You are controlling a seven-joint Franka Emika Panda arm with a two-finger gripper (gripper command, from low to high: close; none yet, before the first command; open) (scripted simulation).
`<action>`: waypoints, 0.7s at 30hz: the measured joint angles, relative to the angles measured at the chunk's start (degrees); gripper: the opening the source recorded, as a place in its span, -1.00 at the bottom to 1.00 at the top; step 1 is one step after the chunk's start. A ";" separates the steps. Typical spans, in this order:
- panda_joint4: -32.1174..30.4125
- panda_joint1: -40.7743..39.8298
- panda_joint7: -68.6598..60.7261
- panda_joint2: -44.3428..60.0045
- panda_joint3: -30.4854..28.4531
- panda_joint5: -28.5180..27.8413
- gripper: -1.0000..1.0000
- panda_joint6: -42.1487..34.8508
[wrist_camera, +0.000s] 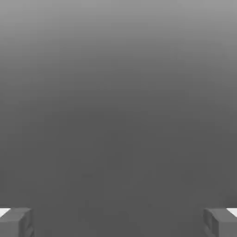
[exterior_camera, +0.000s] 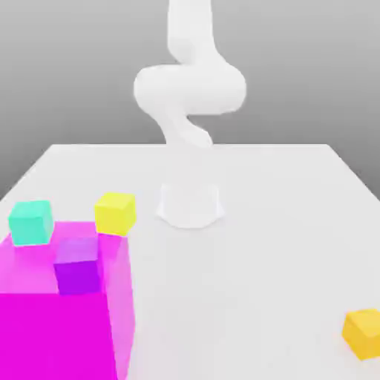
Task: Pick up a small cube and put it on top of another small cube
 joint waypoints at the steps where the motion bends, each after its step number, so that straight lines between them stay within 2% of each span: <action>1: -0.05 0.87 0.07 2.27 0.22 0.97 0.00 0.66; 12: -0.51 7.90 3.53 25.29 6.01 7.16 0.00 7.41; 16: -0.76 9.80 6.85 33.57 9.12 6.43 0.00 10.10; 21: -1.12 14.66 13.43 43.97 11.16 2.15 0.00 13.61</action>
